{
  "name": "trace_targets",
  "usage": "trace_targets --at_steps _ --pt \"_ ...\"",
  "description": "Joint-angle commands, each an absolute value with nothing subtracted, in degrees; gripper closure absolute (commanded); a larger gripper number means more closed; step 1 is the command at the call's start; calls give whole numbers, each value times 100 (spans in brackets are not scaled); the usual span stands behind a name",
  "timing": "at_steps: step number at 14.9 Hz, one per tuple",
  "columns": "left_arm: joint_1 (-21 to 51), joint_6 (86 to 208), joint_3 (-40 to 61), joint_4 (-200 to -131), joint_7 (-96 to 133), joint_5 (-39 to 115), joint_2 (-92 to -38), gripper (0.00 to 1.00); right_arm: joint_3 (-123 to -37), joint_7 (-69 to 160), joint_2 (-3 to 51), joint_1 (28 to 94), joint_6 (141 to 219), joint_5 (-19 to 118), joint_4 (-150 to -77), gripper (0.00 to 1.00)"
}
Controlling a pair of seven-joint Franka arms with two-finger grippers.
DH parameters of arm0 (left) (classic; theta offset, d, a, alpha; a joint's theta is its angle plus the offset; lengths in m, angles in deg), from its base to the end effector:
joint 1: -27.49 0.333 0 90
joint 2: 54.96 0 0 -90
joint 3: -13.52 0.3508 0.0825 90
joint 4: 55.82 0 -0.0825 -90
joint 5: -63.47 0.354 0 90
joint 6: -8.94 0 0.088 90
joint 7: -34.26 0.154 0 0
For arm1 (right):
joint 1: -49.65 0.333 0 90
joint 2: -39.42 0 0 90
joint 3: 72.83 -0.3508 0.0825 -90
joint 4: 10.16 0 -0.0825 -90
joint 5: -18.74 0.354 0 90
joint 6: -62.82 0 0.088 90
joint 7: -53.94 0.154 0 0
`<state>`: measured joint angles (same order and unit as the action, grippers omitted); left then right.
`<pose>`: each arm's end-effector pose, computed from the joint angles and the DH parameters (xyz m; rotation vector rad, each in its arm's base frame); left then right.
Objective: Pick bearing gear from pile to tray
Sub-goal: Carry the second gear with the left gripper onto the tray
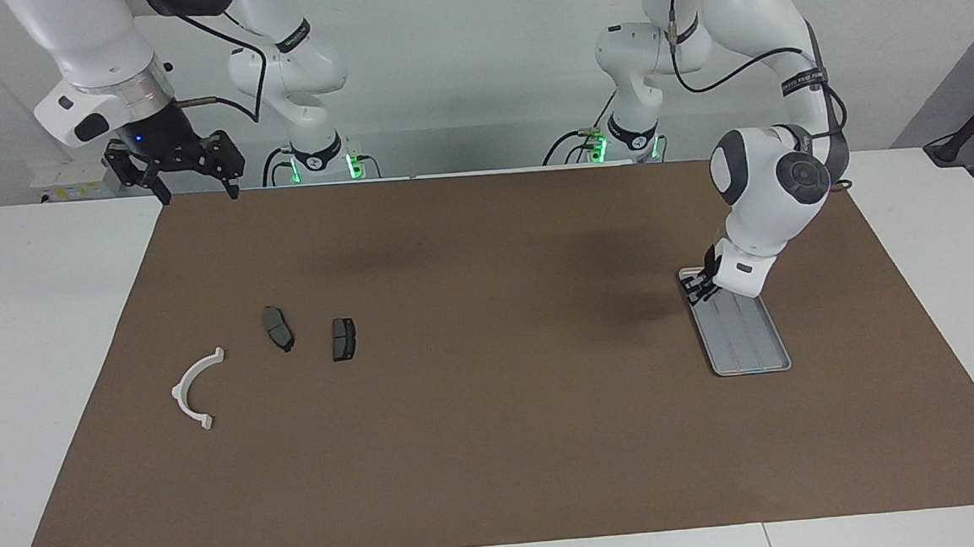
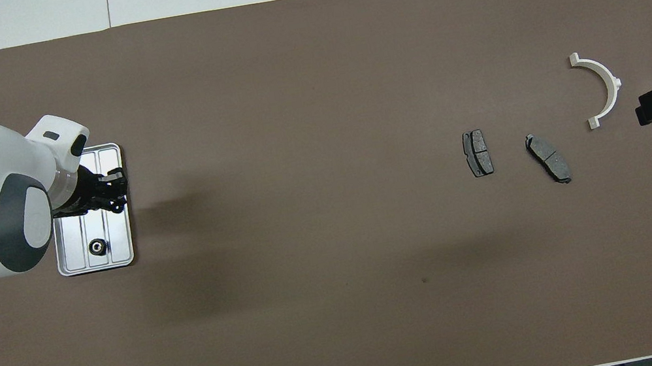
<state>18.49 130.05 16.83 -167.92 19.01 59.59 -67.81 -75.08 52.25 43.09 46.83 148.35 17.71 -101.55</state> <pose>0.5699 -0.0639 0.3622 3.0924 0.3146 -0.1140 0.4923 -0.0071 0.6276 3.1212 0.0287 -0.0604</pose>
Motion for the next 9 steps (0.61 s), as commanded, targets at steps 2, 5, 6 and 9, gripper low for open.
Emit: trace_targets --at_steps 2,5,6,9 --pt "2116 13373 1625 -17165 2440 5977 -6656 100 -7564 5218 4373 4561 14738 1768 -10174 0" --pt "2177 14022 1642 -17350 2520 5995 -6779 100 -7564 5218 4381 4561 14738 1768 -10174 0" --pt "2212 14155 1651 -17351 2599 6047 -6832 100 -7564 5227 4399 4552 14746 1768 -10174 0" --pt "2283 14235 1651 -17342 2617 6320 -6858 99 -7564 5227 4408 4552 14755 1768 -10218 0"
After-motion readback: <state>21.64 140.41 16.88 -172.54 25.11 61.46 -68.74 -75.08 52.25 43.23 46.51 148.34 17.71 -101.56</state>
